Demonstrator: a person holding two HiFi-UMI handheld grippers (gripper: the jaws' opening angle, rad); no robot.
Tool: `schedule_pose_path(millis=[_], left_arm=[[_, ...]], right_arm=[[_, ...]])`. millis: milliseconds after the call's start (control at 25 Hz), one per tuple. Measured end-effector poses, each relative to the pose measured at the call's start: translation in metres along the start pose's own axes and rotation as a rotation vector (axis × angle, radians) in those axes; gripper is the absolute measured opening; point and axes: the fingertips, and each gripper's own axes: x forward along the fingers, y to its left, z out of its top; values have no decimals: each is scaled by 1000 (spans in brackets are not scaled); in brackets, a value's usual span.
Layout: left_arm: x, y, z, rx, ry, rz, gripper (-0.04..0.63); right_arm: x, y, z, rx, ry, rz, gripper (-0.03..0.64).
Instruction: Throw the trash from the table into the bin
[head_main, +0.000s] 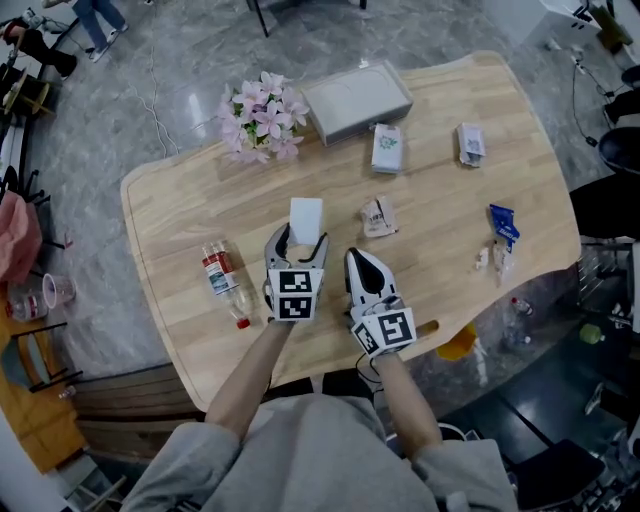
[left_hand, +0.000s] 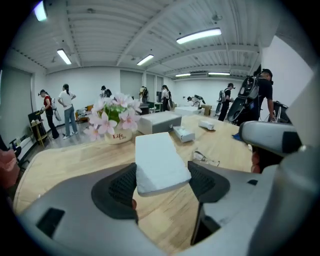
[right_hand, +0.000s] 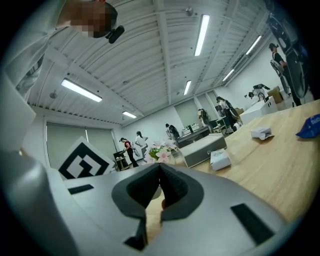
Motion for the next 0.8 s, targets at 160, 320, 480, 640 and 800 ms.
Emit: schedule_pose_path(millis=[160,320,480,640,800], left_arm=[[-39,-10,30,64,-122,-29,328],[-78,-18,52,77,-229,-52,328],[-112,-25,65,87,-295,-50,328],[-132,-31,69,82,-323,-50,328],[-146,-44,71,109,-348,-72,328]], right_arm=[[-10,9,19,-9,-19,-9,5],[-22,20,36,-22,-39,-16,5],[-36,32,51,-23,-67,-22,5],[-48,43,55,-27,-80,-18,5],[-63,48,62,-37,-106,-28,5]])
